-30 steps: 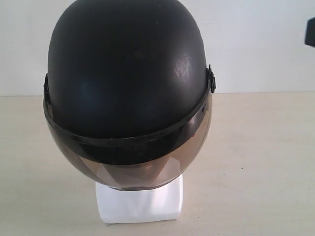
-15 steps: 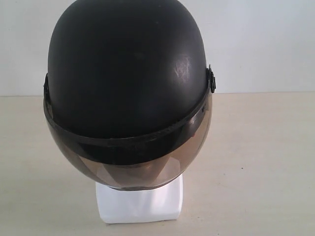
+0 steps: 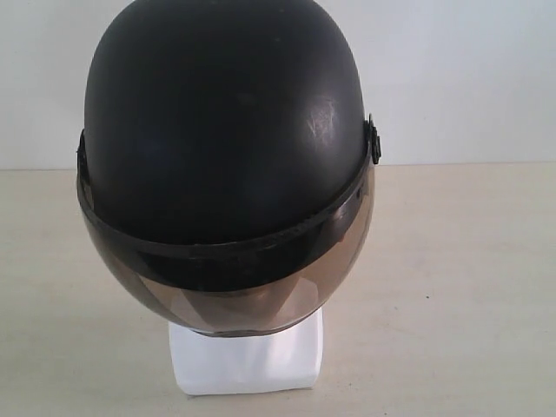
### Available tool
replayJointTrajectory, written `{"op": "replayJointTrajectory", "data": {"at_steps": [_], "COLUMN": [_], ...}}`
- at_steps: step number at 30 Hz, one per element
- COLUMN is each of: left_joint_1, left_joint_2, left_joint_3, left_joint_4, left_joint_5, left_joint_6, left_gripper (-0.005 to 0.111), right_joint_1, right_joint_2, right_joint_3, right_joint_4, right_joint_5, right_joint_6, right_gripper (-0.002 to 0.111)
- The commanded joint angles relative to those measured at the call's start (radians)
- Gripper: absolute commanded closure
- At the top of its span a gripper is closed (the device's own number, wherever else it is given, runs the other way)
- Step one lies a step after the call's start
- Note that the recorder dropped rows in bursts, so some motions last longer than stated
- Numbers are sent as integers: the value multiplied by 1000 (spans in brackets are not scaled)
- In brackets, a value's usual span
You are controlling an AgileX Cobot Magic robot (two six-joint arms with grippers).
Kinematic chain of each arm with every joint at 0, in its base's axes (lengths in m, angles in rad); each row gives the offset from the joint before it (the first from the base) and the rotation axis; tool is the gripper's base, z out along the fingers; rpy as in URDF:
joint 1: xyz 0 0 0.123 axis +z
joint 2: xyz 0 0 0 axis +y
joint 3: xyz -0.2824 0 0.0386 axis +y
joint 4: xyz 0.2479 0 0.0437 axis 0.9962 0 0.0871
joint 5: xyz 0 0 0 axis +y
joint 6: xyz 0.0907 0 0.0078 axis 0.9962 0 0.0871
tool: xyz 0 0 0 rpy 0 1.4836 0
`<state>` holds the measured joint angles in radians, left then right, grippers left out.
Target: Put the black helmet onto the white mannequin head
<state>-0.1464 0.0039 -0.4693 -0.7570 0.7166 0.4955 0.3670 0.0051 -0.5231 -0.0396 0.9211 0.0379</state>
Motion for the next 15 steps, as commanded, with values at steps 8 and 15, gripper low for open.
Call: {"op": "replayJointTrajectory", "data": {"at_steps": [8,15], "left_joint_1": [3,3], "left_joint_2": [-4,-4], "left_joint_3": [4,4], "left_joint_4": [-15,-16], "left_joint_5": [-57,-59], "left_joint_6": [14,14], "left_gripper": [102,102], "right_joint_1": [0,0], "right_joint_2": [-5,-5], "right_joint_3": [4,4], "right_joint_4": [3,3], "right_joint_5": [0,0], "right_joint_6": [23,23], "right_gripper": [108,108]}}
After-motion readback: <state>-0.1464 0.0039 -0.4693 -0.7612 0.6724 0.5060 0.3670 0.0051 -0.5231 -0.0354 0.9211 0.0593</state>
